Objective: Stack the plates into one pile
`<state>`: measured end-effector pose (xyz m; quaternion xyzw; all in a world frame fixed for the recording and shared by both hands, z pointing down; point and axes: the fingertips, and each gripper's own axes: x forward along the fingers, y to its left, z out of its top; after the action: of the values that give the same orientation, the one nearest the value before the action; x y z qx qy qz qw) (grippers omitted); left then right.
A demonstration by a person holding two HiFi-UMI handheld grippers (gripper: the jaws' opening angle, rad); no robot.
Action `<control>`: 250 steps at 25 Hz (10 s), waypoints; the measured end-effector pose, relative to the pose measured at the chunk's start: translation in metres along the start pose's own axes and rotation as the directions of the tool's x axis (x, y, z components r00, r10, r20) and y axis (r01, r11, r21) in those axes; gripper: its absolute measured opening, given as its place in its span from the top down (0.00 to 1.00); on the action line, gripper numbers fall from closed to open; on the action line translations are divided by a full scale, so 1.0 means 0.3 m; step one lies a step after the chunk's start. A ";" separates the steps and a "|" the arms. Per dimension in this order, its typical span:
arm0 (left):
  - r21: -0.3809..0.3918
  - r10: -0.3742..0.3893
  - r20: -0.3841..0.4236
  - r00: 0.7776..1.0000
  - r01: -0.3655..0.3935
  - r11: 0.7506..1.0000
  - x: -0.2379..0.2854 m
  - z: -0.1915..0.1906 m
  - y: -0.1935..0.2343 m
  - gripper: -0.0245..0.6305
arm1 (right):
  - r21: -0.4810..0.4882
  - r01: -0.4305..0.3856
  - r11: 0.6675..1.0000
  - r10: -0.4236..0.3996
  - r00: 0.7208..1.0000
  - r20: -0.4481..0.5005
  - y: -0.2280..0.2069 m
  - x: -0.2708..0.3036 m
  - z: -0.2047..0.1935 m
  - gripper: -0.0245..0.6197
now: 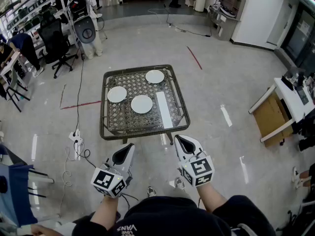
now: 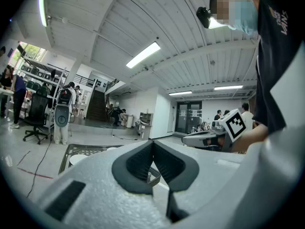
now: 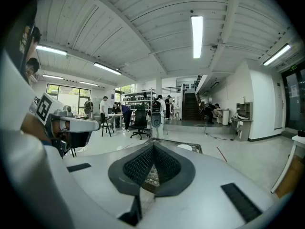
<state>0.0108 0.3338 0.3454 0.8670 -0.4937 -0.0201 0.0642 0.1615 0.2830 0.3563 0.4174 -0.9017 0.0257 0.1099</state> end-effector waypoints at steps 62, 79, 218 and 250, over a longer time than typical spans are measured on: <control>-0.244 0.331 -0.206 0.921 -0.376 0.894 0.579 -0.338 0.789 0.64 | 0.344 -0.216 0.914 0.294 0.936 -0.193 -0.461 1.051 -0.293 0.70; -0.301 0.320 -0.333 0.887 -0.421 0.856 0.621 -0.522 1.324 0.63 | 0.301 -0.253 0.920 0.343 0.890 -0.300 -0.200 1.622 -0.323 0.70; -0.255 -0.170 -0.637 0.752 0.002 0.967 1.543 -0.759 1.297 0.53 | 0.514 0.329 0.792 -0.042 0.869 -0.493 -0.855 1.632 -0.669 0.66; -0.340 -0.206 -0.678 0.705 -0.052 0.939 1.854 -0.918 1.386 0.53 | 0.511 0.236 0.827 0.070 0.858 -0.509 -1.056 1.915 -0.752 0.77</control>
<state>-0.0323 -0.3283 0.6888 0.8047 -0.3836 0.2262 0.3926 0.0812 -0.3211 0.6880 0.4495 -0.7733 0.3907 0.2175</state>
